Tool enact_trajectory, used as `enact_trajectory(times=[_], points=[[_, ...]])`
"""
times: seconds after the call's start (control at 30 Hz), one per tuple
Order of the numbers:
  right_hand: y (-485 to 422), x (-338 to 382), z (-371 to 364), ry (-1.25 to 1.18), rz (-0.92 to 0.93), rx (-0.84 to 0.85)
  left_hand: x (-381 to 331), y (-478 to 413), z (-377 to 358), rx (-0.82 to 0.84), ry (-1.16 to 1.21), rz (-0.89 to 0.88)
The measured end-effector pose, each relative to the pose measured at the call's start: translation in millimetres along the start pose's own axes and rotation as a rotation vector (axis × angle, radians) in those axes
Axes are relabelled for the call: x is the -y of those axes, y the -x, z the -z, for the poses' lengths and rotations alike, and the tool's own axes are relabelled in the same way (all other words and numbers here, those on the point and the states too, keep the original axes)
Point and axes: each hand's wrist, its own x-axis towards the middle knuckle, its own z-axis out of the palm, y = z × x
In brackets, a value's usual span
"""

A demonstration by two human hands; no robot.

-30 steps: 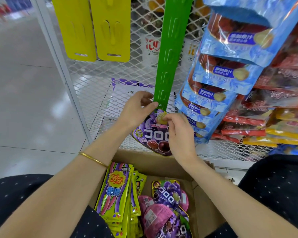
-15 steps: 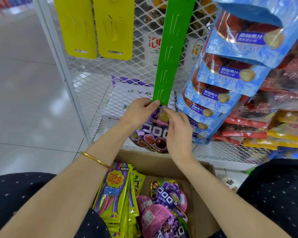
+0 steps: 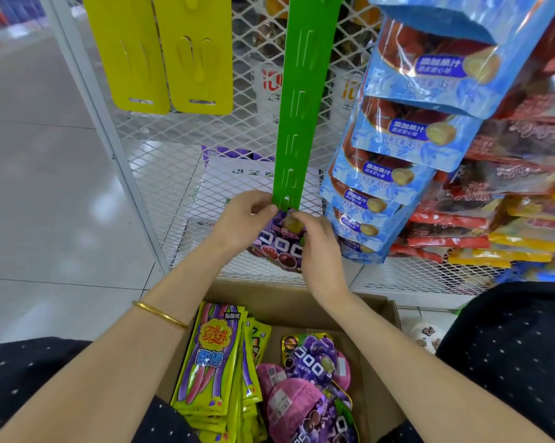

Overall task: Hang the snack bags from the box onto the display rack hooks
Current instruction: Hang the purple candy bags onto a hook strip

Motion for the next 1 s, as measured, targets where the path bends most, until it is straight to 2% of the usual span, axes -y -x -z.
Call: enact_trajectory(times=[0.13, 0.2, 0.27, 0.33, 0.4, 0.47, 0.5, 0.57, 0.67, 0.87, 1.0], points=[[20, -10, 3, 0.007, 0.085, -0.041, 14, 12, 0, -0.054, -0.076, -0.019], [42, -17, 6, 0.022, 0.082, -0.1, 22, 21, -2, -0.112, -0.102, -0.01], [68, -29, 4, 0.088, 0.048, -0.082, 30, 35, -7, -0.131, -0.123, 0.011], [96, -53, -8, 0.101, -0.107, 0.106, 38, 51, -16, -0.081, -0.11, 0.048], [123, -85, -23, 0.117, -0.344, 0.443, 47, 64, -26, 0.004, -0.125, 0.098], [151, -114, -37, 0.203, -0.47, 0.793, 55, 73, -33, 0.072, -0.142, 0.141], [165, -126, -42, 0.229, -0.508, 0.91, 58, 75, -35, 0.093, -0.147, 0.157], [187, -142, -52, 0.255, -0.584, 1.027, 62, 77, -37, 0.124, -0.166, 0.186], [210, -163, -71, 0.283, -0.644, 1.058, 66, 77, -35, 0.151, -0.179, 0.234], [215, -167, -78, 0.287, -0.77, 0.88, 71, 75, -34, 0.157, -0.181, 0.283], [217, -158, -70, 0.237, -0.84, 0.989, 71, 77, -36, 0.172, -0.185, 0.284]])
